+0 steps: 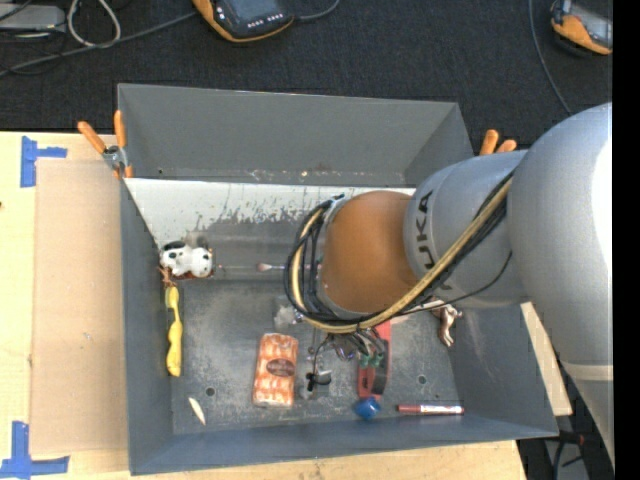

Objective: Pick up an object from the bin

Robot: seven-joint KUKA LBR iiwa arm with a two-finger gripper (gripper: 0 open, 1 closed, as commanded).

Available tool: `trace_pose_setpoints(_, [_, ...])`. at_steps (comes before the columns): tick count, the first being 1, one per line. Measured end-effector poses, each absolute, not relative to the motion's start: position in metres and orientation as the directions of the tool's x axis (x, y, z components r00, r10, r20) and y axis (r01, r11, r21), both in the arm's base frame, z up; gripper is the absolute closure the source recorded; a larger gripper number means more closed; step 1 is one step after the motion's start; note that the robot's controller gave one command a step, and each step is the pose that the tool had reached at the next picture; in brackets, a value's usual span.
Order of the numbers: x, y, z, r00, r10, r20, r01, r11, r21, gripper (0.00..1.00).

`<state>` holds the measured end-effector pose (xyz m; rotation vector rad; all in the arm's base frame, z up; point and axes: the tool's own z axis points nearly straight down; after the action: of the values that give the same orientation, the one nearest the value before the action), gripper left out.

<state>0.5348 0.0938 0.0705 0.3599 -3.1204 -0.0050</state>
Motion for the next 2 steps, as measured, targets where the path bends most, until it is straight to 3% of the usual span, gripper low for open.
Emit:
trace_pose_setpoints(1, [0.4943,0.077,0.0705,-0.97,-0.244,0.004,-0.244,0.97,0.004,1.0])
trace_pose_setpoints(2, [0.4946,0.0771,0.0706,-0.97,-0.244,0.002,-0.244,0.97,0.004,0.0])
